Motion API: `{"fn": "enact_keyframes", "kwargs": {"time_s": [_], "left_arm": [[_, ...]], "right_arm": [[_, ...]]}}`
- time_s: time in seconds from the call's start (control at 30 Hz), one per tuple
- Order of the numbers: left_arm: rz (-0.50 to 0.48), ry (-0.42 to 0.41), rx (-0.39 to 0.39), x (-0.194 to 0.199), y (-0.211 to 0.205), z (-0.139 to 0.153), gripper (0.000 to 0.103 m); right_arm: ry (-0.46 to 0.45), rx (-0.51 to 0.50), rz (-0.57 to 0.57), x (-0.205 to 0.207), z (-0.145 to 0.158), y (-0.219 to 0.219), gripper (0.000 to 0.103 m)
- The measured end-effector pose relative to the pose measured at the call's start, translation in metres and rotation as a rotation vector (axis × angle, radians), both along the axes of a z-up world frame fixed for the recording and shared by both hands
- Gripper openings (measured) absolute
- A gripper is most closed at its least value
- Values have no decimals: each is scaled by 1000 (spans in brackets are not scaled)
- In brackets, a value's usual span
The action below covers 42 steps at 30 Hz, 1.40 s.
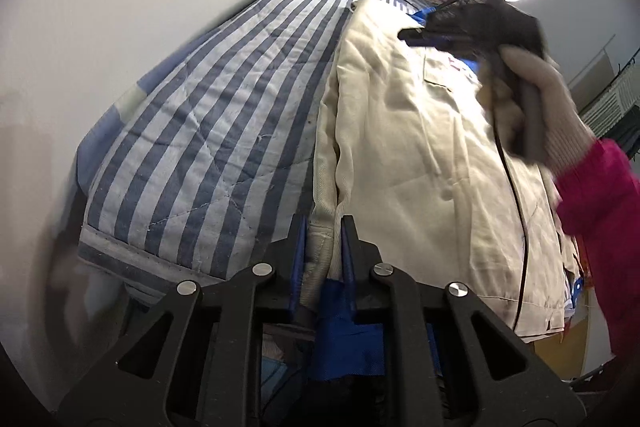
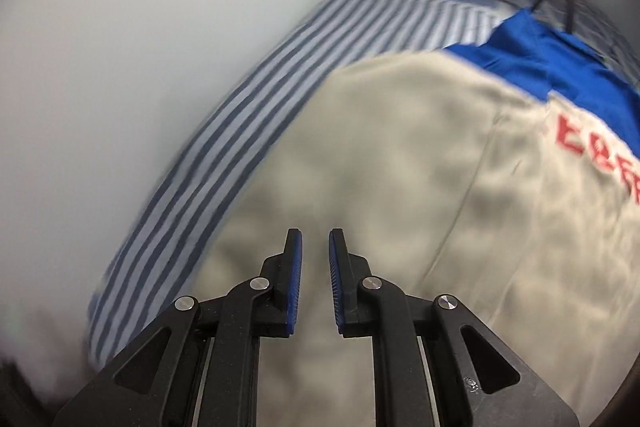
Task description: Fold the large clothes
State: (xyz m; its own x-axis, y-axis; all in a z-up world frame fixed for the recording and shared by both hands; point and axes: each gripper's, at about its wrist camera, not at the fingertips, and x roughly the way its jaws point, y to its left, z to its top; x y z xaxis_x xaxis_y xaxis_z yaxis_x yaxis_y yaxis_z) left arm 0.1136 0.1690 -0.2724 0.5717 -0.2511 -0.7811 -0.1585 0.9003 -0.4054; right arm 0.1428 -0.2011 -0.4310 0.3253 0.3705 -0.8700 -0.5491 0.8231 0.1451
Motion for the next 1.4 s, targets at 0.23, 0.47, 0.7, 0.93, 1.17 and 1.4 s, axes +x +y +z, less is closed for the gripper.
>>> {"fn": "enact_keyframes", "kwargs": {"time_s": [0.23, 0.47, 0.7, 0.93, 1.17, 1.4], "left_arm": [[-4, -10, -21, 0, -2, 4, 14], [-13, -27, -41, 0, 0, 9, 14], [-71, -82, 13, -5, -17, 25, 14], [-116, -119, 67, -9, -37, 37, 13], [-168, -133, 161, -11, -61, 46, 13], [-226, -148, 235, -11, -94, 56, 13]], "right_arm": [[-17, 29, -112, 79, -15, 16, 12], [2, 48, -159, 108, -51, 31, 12], [162, 9, -126, 92, -23, 30, 57], [271, -117, 48, 7, -11, 66, 64], [218, -276, 93, -25, -23, 97, 59], [211, -162, 36, -25, -9, 59, 5]]}}
